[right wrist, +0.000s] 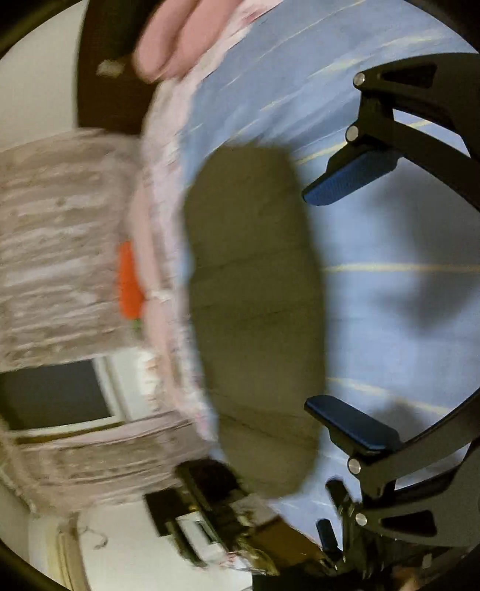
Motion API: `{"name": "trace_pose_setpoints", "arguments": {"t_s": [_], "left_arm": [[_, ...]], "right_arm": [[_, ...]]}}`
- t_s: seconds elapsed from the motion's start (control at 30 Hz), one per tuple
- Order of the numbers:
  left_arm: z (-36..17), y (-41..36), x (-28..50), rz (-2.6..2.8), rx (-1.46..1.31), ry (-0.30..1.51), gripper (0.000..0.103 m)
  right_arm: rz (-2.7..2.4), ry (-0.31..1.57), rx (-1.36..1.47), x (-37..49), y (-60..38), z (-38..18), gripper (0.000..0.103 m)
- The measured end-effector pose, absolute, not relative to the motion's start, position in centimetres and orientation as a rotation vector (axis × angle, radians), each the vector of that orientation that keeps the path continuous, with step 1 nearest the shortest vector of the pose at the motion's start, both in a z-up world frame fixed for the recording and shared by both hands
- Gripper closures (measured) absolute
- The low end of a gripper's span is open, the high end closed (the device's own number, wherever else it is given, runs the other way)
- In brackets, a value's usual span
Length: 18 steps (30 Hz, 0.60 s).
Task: Fold large clothes
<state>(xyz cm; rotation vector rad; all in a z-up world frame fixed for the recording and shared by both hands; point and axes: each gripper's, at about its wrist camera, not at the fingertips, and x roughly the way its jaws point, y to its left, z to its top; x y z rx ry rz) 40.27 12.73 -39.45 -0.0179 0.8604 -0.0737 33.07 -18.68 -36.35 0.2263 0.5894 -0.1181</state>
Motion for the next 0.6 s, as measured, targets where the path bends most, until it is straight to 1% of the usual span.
{"name": "trace_pose_setpoints", "arguments": {"t_s": [0.1,0.17,0.2,0.3,0.33,0.47,0.53,0.6], "left_arm": [[-40.9,14.7,32.7,-0.001,-0.041,1.023,0.002],[-40.3,15.0,29.7,0.009,-0.043,1.056,0.002],[-39.7,15.0,28.9,0.008,-0.03,1.047,0.002],[-34.5,14.6,26.7,0.027,0.043,0.961,0.002],[-31.8,14.3,25.6,0.031,0.05,0.907,0.002],[-23.6,14.1,22.0,0.022,0.014,0.781,0.002],[-20.5,13.8,20.2,0.02,0.013,0.732,0.002],[-18.0,13.4,18.6,0.049,0.035,0.695,0.002]], "right_arm": [[-0.175,0.766,0.267,25.7,-18.2,-37.1,0.001],[-0.174,0.848,0.28,23.3,-17.8,-36.7,0.001],[-0.151,0.858,0.284,22.5,-17.6,-35.8,0.001],[-0.181,0.839,0.24,21.5,-16.7,-32.1,0.001],[-0.201,0.842,0.223,21.3,-16.3,-30.9,0.001],[-0.188,0.816,0.231,19.6,-14.6,-24.7,0.001],[-0.17,0.758,0.219,17.9,-13.4,-21.3,0.001],[-0.187,0.719,0.185,15.8,-12.9,-19.1,0.001]]}}
